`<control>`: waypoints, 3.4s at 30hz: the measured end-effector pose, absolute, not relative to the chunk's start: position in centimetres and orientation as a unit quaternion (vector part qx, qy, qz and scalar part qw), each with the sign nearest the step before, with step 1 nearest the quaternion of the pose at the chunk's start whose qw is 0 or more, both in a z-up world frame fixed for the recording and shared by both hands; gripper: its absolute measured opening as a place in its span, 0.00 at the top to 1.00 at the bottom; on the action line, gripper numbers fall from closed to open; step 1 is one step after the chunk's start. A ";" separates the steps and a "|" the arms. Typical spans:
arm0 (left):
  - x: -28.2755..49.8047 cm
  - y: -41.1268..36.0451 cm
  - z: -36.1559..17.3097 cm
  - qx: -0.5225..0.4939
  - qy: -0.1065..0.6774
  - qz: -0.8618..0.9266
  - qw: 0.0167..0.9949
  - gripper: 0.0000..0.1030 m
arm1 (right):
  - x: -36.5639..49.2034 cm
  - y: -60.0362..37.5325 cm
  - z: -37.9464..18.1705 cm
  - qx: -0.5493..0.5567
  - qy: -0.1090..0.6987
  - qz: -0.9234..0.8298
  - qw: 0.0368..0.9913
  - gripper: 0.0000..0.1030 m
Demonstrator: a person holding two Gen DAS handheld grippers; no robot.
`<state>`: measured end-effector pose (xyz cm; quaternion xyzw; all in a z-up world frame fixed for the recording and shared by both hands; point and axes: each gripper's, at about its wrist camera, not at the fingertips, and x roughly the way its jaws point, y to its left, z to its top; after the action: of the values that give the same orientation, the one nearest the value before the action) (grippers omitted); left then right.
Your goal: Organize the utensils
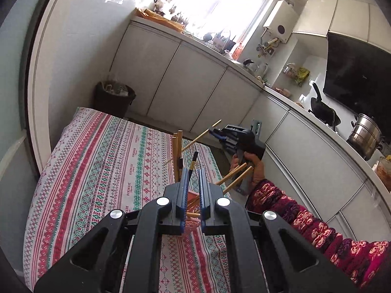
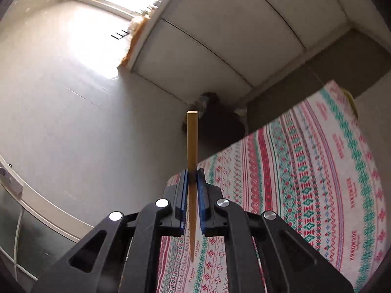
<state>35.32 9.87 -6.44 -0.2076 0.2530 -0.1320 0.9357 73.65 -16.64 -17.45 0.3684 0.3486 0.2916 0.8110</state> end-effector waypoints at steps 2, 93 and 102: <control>34.7 9.5 -5.8 -0.209 0.244 -0.138 0.937 0.94 | 72.4 -17.6 -13.3 0.345 0.319 0.296 0.832 0.92; 6.2 1.7 7.5 -0.021 0.182 0.015 0.983 0.07 | 7.4 -13.8 6.0 0.086 0.192 -0.059 0.976 0.06; 5.8 0.9 7.6 -0.010 0.181 0.010 0.983 0.07 | 6.8 -14.7 6.1 0.096 0.191 -0.065 0.975 0.06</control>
<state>5.76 0.92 7.58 -0.0105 0.1805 0.0098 0.9835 6.80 -14.67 6.11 0.0963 0.1914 -0.0649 0.9746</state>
